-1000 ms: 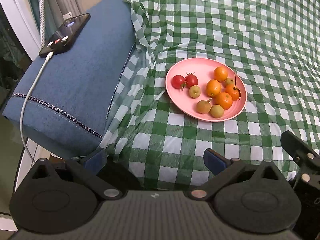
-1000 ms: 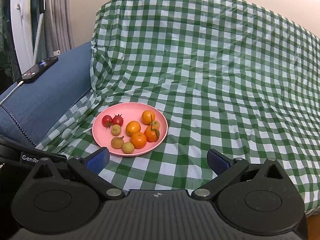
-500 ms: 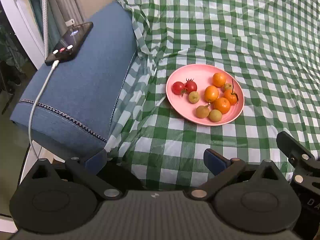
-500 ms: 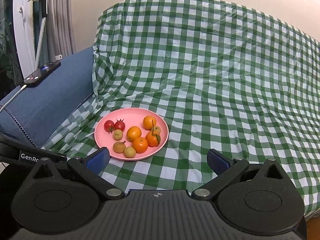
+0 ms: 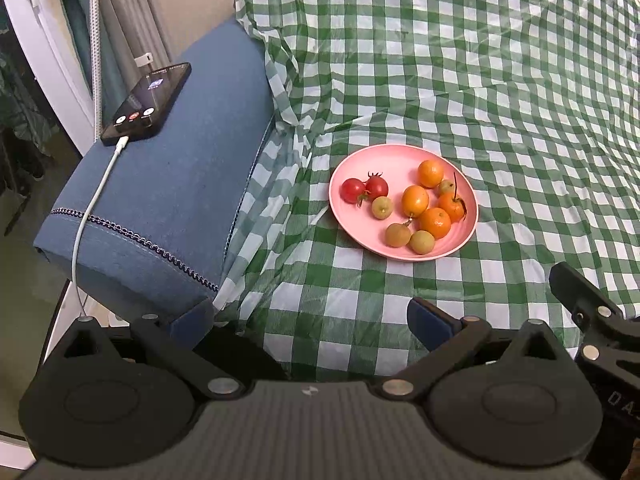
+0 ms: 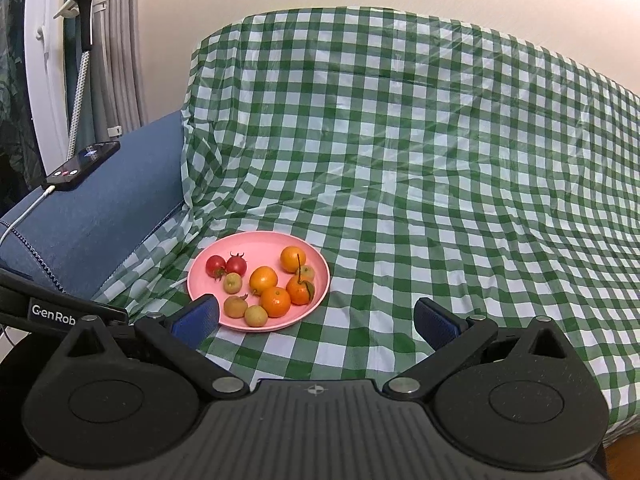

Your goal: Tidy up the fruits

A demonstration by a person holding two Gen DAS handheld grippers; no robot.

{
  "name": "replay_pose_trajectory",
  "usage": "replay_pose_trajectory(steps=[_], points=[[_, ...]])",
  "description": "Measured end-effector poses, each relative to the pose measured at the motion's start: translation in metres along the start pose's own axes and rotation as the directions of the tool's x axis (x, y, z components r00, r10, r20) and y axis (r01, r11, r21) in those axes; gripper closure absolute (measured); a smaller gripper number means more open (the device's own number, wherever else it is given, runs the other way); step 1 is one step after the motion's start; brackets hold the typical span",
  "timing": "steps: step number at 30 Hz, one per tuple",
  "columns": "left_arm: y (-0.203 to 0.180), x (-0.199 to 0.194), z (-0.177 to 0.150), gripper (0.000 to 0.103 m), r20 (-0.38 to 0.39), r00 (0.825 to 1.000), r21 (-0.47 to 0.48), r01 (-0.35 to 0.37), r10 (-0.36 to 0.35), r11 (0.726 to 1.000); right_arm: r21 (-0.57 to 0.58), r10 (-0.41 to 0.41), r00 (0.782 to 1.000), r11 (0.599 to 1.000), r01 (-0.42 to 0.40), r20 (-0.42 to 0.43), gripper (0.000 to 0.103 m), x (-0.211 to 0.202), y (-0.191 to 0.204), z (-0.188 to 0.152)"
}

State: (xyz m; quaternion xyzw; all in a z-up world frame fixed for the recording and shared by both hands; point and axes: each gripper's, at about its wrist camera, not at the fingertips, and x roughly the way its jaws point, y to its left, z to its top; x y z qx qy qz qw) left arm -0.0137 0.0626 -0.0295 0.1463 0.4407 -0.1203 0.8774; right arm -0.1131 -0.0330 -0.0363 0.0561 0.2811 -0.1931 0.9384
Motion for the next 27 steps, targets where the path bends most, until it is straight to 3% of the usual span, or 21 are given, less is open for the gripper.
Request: replay_pose_trajectory(steps=[27], points=[[-0.0014, -0.0030, 0.0012, 0.000, 0.003, 1.000, 0.005, 0.005, -0.005, 1.000, 0.003, -0.003, 1.000, 1.000, 0.003, 0.005, 0.001, -0.0035, 0.0000, -0.0004]])
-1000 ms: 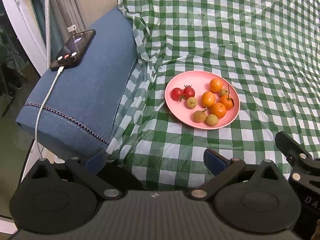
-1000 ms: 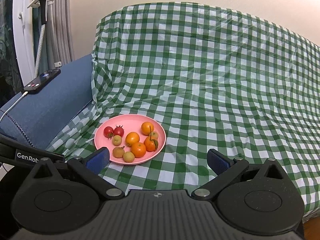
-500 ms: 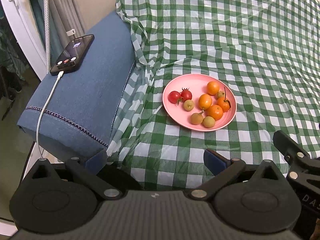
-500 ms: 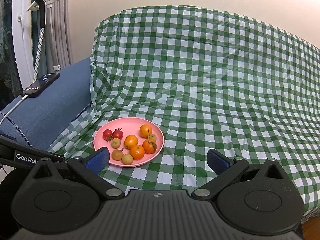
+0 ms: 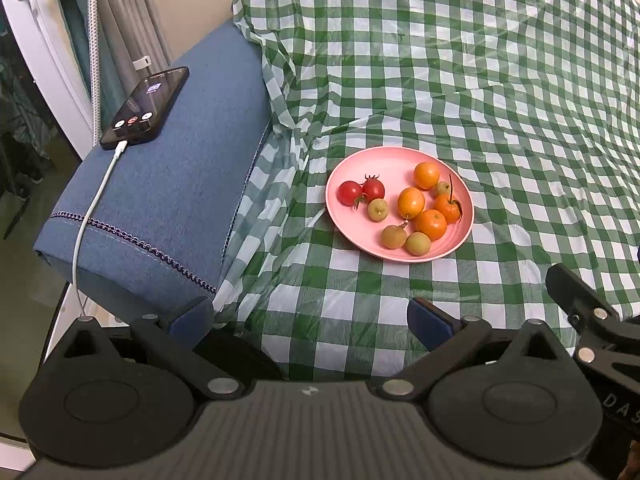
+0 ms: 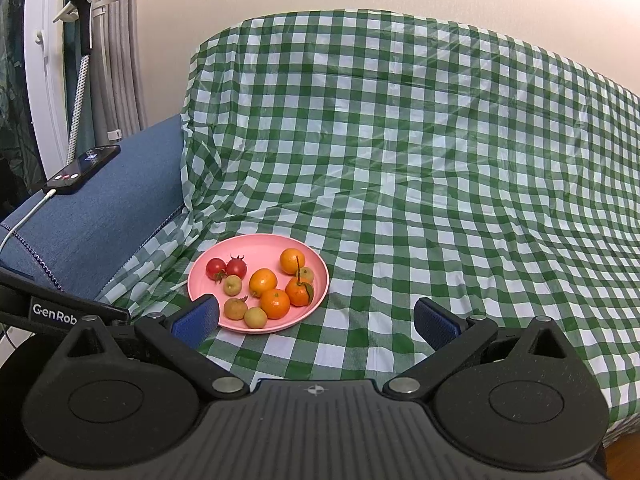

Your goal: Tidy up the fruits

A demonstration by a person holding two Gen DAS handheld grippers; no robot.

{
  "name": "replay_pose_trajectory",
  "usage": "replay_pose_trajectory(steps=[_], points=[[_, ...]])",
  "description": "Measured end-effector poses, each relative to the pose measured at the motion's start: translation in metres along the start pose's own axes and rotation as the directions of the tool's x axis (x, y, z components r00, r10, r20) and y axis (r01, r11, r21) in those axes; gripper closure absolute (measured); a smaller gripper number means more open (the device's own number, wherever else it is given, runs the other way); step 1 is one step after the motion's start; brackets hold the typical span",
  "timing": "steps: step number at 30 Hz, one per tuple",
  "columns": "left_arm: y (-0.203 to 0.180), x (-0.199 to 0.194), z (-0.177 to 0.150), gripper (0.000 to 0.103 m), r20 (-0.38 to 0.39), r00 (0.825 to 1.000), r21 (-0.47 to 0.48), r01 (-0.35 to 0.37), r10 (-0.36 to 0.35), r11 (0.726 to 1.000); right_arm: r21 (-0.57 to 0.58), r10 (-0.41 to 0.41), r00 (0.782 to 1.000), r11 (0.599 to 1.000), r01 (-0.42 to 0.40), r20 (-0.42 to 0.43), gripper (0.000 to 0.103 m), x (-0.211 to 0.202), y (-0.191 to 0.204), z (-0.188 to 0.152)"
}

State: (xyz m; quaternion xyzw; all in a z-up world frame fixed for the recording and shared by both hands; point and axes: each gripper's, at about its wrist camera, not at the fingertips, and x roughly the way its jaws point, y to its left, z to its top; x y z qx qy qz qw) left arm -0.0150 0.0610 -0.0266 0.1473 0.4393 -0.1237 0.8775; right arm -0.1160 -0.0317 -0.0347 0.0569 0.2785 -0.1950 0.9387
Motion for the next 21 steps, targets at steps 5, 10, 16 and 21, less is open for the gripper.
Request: replay_pose_trajectory(steps=[5, 10, 16, 21], points=[[-0.0005, -0.0008, 0.0013, 0.000, 0.004, 1.000, 0.003, -0.001, 0.001, 1.000, -0.004, 0.003, 1.000, 1.000, -0.003, 0.002, 0.001, 0.0001, 0.0015, 0.0010], [-0.0022, 0.0001, -0.0002, 0.000, 0.001, 1.000, 0.007, 0.003, -0.003, 1.000, 0.004, 0.003, 1.000, 1.000, -0.003, -0.001, 0.001, -0.0002, 0.0016, 0.0019], [-0.0029, -0.0008, -0.0003, 0.000, 0.002, 1.000, 0.007, 0.003, -0.003, 1.000, 0.003, 0.005, 1.000, 1.000, -0.005, 0.001, 0.001, -0.0001, 0.0013, 0.0022], [-0.0027, -0.0015, -0.0001, 0.000, 0.001, 1.000, 0.005, 0.004, -0.004, 1.000, 0.001, 0.003, 1.000, 1.000, -0.003, 0.006, 0.001, -0.0009, 0.0029, 0.0023]])
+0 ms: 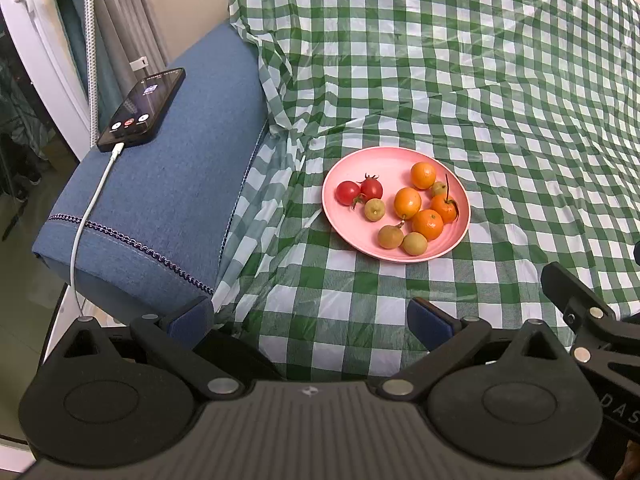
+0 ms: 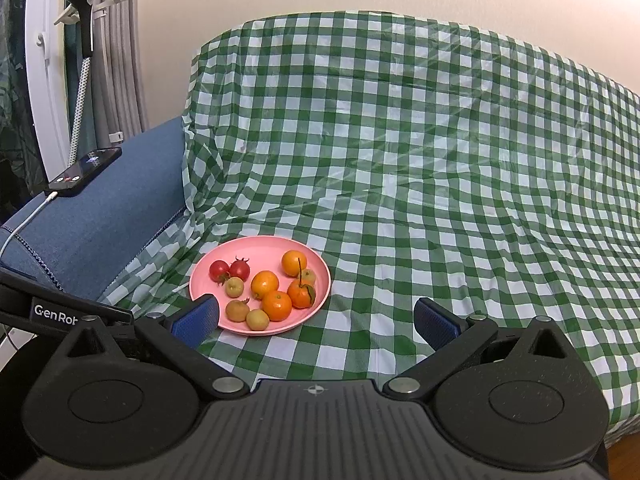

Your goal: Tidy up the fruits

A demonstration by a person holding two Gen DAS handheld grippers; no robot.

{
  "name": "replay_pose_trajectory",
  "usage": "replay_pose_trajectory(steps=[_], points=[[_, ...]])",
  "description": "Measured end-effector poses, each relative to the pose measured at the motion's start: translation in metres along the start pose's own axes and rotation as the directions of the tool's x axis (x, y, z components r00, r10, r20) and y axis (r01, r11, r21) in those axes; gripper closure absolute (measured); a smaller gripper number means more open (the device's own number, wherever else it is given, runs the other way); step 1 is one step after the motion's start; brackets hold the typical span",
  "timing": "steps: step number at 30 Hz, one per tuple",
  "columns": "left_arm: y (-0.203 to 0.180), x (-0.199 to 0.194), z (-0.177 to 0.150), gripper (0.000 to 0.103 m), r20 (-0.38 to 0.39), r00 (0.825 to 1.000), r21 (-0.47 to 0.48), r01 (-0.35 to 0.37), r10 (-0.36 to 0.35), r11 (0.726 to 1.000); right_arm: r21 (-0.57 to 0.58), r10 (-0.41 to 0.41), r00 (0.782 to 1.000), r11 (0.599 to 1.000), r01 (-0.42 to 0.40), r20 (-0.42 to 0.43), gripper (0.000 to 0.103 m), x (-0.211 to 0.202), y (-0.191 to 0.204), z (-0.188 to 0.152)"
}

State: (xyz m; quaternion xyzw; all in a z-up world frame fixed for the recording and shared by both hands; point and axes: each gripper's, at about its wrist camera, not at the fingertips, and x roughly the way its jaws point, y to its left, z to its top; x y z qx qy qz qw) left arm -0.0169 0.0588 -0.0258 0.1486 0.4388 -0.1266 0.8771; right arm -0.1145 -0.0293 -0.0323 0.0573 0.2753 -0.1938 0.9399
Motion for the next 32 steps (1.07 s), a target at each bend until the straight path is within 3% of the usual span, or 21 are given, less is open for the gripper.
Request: replay_pose_trajectory(steps=[25, 32], points=[[0.0001, 0.0003, -0.0009, 0.000, 0.005, 1.000, 0.007, -0.003, 0.003, 1.000, 0.005, -0.001, 1.000, 1.000, 0.001, 0.006, 0.001, -0.0018, 0.0006, -0.0006], [0.0059, 0.0036, -0.0007, 0.000, 0.005, 0.999, -0.022, -0.036, 0.036, 0.999, 0.021, 0.015, 1.000, 1.000, -0.015, 0.000, 0.001, -0.0030, 0.0026, -0.0016]])
